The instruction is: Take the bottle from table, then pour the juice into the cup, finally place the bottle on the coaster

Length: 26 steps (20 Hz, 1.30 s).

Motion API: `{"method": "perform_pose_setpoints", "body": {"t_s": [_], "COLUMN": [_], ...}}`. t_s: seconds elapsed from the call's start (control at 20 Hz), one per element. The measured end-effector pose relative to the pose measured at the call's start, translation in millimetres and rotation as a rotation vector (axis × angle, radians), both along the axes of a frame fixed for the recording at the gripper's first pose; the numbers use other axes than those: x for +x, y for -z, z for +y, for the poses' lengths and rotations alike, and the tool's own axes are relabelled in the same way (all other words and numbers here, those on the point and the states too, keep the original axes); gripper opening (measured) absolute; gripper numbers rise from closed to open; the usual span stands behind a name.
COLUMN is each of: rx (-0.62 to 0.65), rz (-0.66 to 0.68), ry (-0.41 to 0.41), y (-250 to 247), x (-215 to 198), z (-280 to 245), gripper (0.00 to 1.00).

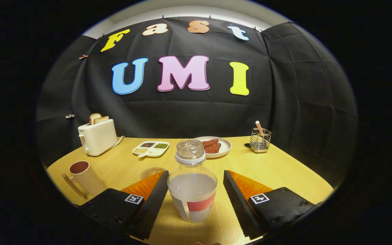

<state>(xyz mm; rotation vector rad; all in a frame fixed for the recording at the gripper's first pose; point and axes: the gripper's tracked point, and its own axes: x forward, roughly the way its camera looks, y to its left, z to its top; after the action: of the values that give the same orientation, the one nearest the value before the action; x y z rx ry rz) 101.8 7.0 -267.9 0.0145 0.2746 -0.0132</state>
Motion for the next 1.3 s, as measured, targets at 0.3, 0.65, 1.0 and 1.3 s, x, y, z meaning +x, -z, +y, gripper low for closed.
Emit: {"method": "perform_pose_setpoints", "body": {"t_s": [0.3, 0.65, 1.0, 1.3], "rx": [-0.012, 0.01, -0.106, -0.254], "rz": [0.016, 0.031, 0.033, 0.003], "ry": [-0.02, -0.049, -0.196, -0.212], "y": [20.7, 24.6, -13.8, -70.6], "x": [2.7, 9.5, 13.0, 19.7], "z": [0.3, 5.9, 27.6, 41.2], "gripper": [0.97, 0.79, 0.73, 0.72]}}
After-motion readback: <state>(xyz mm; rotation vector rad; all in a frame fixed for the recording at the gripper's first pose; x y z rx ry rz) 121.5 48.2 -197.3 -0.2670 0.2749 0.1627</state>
